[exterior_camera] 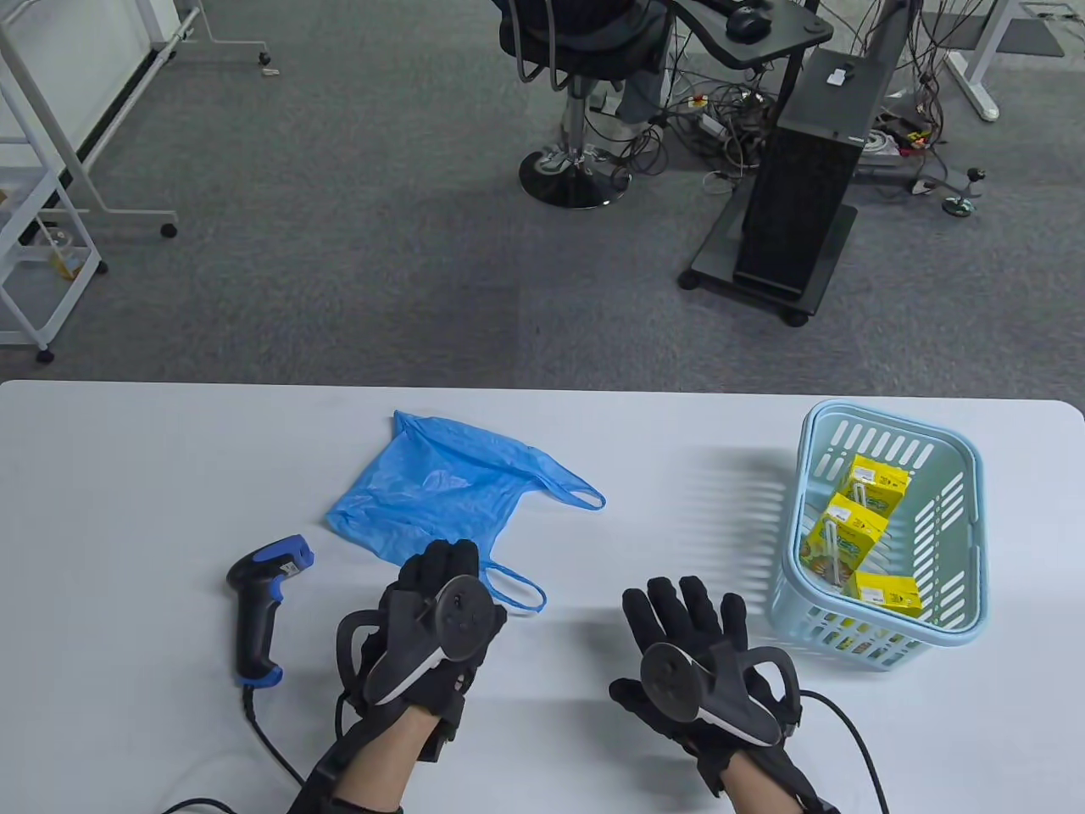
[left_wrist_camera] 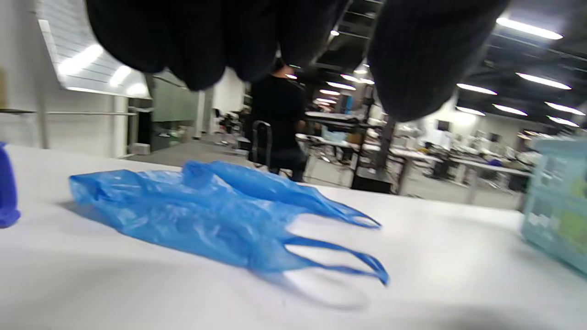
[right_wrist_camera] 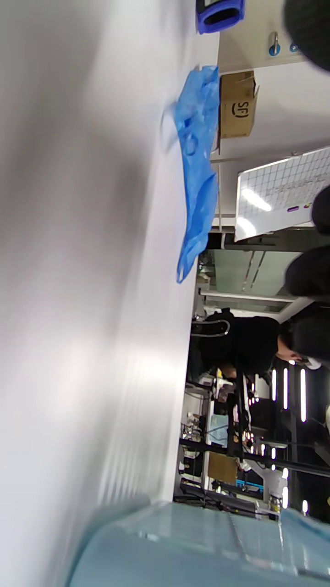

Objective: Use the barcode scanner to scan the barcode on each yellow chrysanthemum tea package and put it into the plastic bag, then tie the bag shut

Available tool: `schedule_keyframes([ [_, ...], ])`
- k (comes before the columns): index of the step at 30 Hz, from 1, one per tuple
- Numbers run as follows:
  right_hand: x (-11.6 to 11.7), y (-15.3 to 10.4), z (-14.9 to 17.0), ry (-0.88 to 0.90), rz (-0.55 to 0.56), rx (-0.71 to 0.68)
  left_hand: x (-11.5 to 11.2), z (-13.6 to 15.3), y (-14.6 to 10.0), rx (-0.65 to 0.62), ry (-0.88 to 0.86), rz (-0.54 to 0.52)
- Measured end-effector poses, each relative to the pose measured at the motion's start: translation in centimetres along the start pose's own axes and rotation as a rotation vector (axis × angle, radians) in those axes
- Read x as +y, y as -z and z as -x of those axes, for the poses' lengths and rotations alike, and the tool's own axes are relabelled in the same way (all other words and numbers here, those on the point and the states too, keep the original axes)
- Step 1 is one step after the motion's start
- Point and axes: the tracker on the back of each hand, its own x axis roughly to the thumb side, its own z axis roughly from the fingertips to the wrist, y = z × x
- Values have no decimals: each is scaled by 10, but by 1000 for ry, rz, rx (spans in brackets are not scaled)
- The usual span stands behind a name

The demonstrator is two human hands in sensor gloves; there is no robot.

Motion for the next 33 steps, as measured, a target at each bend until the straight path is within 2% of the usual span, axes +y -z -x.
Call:
schedule_keyframes([
  [8, 5, 2, -1, -4, -30, 2, -30, -9, 68, 192, 243, 51],
  [10, 5, 2, -1, 7, -39, 4, -42, -8, 86, 221, 300, 104],
  [15, 8, 3, -1, 30, -53, 10, -66, -10, 109, 223, 306, 164],
  [19, 15, 3, 1, 25, -97, 19, -90, -5, 127, 277, 290, 274],
  [22, 17, 3, 2, 29, -105, 25, -107, 4, 131, 318, 294, 344],
  [23, 16, 3, 2, 30, -105, 26, -110, 6, 130, 320, 291, 333],
  [24, 16, 4, 2, 32, -105, 28, -111, 8, 128, 310, 257, 255],
  [25, 16, 4, 2, 36, -108, 29, -111, 10, 128, 302, 251, 225],
  [27, 19, 5, 1, 34, -120, 27, -111, 13, 124, 296, 291, 191],
  [33, 19, 4, 1, 16, -125, 24, -102, 24, 113, 267, 183, 185],
])
